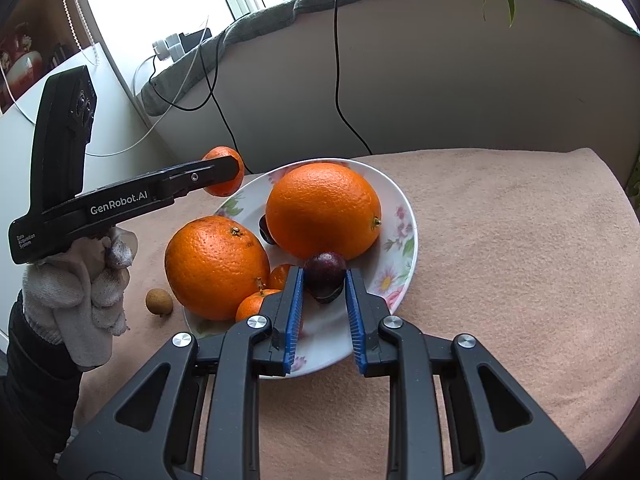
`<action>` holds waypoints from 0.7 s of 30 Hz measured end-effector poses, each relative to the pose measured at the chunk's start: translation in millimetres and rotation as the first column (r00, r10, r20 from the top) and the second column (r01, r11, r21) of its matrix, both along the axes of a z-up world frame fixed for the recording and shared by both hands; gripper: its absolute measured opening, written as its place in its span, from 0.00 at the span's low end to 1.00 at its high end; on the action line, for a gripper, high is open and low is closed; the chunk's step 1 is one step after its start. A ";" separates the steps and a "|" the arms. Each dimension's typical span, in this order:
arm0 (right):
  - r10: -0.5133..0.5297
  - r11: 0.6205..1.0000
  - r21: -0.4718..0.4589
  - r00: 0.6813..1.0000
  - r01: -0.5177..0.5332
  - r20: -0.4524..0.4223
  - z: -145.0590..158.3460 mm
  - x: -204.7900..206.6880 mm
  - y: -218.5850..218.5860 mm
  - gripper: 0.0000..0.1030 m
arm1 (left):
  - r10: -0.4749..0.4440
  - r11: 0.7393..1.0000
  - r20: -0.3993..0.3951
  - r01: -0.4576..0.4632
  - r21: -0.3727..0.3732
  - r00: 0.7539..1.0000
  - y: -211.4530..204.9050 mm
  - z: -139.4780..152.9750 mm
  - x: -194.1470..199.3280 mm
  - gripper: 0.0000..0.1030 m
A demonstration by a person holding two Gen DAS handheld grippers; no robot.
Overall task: Organize fruits
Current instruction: 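Open the right gripper over the plate while the left gripper releases the mandarin there, then withdraw both grippers from the plate toward the brown fruits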
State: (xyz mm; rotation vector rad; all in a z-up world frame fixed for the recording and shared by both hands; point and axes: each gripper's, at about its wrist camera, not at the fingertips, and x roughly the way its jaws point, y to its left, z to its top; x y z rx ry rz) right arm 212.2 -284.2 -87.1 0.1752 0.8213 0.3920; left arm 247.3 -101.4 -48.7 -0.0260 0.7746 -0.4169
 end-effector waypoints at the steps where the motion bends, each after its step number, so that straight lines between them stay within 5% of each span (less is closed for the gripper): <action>1: 0.000 1.000 -0.001 1.000 0.000 0.002 0.3 -0.3 -0.2 0.25 | -0.002 1.000 -0.001 0.002 -0.002 1.000 -0.3 0.3 0.5 0.39; 4: -0.006 1.000 0.000 1.000 0.006 0.019 3.2 -2.3 -1.2 0.52 | -0.008 1.000 0.013 0.008 -0.018 1.000 -0.6 4.7 -0.8 0.53; 8: -0.006 1.000 -0.003 1.000 0.006 0.030 6.6 -4.2 -0.7 0.54 | -0.005 1.000 0.020 0.006 -0.025 1.000 0.3 9.3 -1.3 0.53; 17: -0.011 1.000 -0.003 0.998 0.011 0.054 13.5 -14.3 2.5 0.80 | -0.001 1.000 0.036 0.002 -0.011 0.999 1.0 14.4 -13.4 0.67; 21: -0.004 1.000 -0.006 0.998 0.005 0.060 18.9 -18.1 6.8 0.81 | -0.003 1.000 0.052 0.003 0.008 0.999 0.6 19.3 -23.1 0.70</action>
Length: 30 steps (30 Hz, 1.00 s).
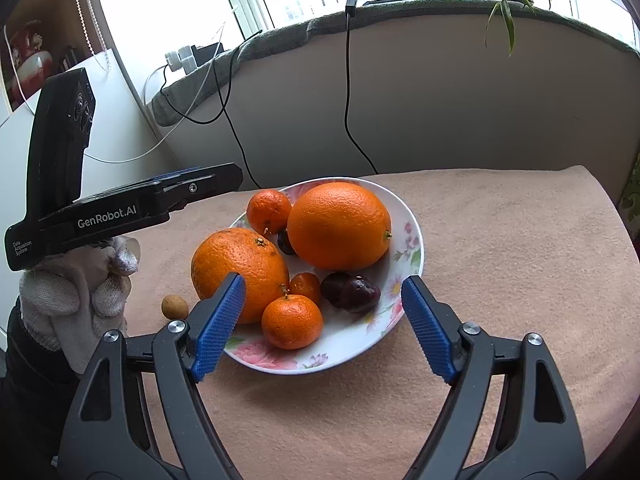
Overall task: Organize fruits
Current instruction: 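Withdraw both grippers from the plate toward the brown fruits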
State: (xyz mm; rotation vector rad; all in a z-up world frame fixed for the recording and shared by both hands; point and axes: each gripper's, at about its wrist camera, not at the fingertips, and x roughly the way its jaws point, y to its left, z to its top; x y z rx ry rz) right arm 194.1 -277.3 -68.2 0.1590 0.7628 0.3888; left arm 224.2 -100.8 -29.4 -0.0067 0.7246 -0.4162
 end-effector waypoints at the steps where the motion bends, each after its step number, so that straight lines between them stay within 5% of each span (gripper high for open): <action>1: 0.002 1.000 -0.006 1.000 -0.002 0.002 1.3 -1.2 1.8 0.81 | -0.001 1.000 0.006 0.001 0.003 1.000 0.2 1.9 -2.7 0.70; 14: 0.027 1.000 -0.016 0.999 -0.027 0.023 18.4 -28.6 23.1 0.84 | 0.025 1.000 0.057 -0.025 0.007 0.998 24.4 22.8 -45.2 0.70; 30: 0.146 0.989 0.006 0.989 -0.146 0.016 27.1 -52.8 76.1 0.84 | 0.193 0.981 0.065 -0.193 -0.012 0.979 117.7 23.4 -104.1 0.70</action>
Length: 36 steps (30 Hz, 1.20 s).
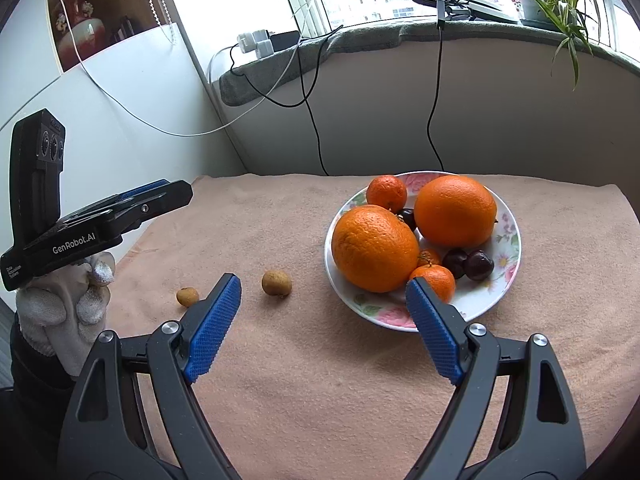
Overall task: Organize fruits
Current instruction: 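Withdraw both grippers from the plate toward the brown fruits, then close the left gripper on a brown kiwi while the right gripper closes on another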
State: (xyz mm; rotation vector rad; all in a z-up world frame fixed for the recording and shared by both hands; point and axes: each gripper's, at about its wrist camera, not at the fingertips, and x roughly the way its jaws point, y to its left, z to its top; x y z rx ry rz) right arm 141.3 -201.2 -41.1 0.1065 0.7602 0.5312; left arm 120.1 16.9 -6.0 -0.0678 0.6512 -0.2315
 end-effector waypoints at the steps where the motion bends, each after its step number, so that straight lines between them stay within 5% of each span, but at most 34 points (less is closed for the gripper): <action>1: 0.008 1.000 -0.001 1.000 -0.008 -0.001 -0.6 -0.9 3.8 0.84 | 0.013 1.000 -0.004 -0.013 -0.003 1.000 6.6 -1.8 -3.3 0.70; 20: 0.098 0.995 -0.024 0.992 -0.100 -0.080 -35.4 7.1 54.4 0.84 | 0.151 0.984 -0.149 -0.163 -0.070 0.977 58.5 -68.7 -53.1 0.64; 29: 0.108 0.991 -0.068 0.987 -0.116 -0.116 -50.3 17.9 77.8 0.63 | 0.134 0.985 -0.193 -0.152 -0.082 0.972 53.2 -87.5 -51.2 0.52; 36: 0.105 0.988 -0.097 0.987 -0.118 -0.124 -57.3 27.8 91.0 0.59 | 0.124 0.986 -0.217 -0.146 -0.086 0.968 53.0 -95.2 -45.3 0.46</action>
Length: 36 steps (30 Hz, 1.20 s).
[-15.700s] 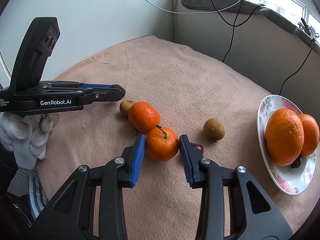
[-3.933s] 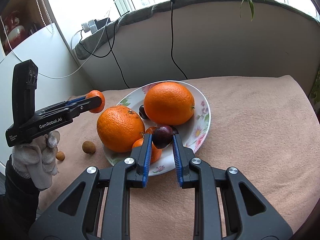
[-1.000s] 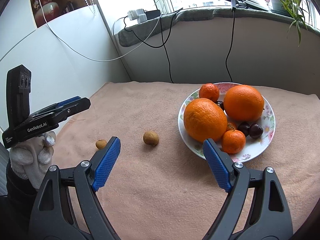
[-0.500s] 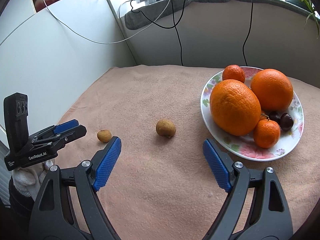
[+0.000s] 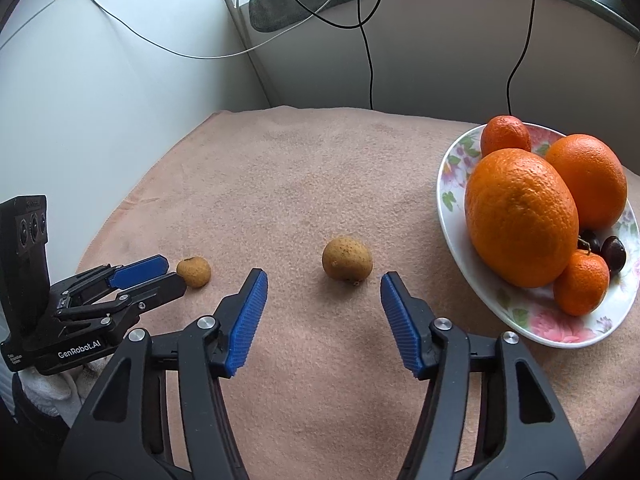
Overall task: Organize fruits
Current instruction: 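Close the left gripper on a brown kiwi while the right gripper closes on another, then carry both brown kiwis over the plate with both grippers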
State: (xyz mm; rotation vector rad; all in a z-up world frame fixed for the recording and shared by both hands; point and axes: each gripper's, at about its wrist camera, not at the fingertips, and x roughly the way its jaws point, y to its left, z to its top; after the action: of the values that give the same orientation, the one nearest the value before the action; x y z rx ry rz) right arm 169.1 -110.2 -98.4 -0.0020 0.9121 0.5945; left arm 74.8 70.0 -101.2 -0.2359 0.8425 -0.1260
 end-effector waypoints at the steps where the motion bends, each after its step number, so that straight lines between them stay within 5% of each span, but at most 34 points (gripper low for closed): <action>1: -0.001 1.000 -0.006 1.000 0.001 0.000 -1.1 1.5 1.4 0.59 | -0.002 1.000 -0.002 0.002 -0.001 1.000 0.0 -0.7 0.7 0.46; 13: -0.016 0.998 -0.057 1.000 0.016 -0.010 -10.4 15.2 12.6 0.51 | -0.020 1.000 -0.022 0.020 -0.002 1.000 -2.6 -4.8 9.9 0.39; 23: -0.022 0.994 -0.104 1.000 0.022 0.004 -13.4 18.7 18.0 0.31 | -0.041 0.999 -0.021 0.041 -0.004 0.999 -6.9 -6.1 13.7 0.26; 36: -0.013 0.998 -0.064 1.000 0.014 0.022 -4.1 11.4 10.5 0.31 | -0.044 0.999 -0.007 0.044 -0.014 0.999 -12.7 -0.1 12.2 0.23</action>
State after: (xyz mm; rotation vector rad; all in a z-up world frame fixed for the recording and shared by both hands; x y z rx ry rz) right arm 180.5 -99.7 -102.5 -0.0597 0.9094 0.5513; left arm 87.1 57.2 -101.4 -0.2310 0.8549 -0.1724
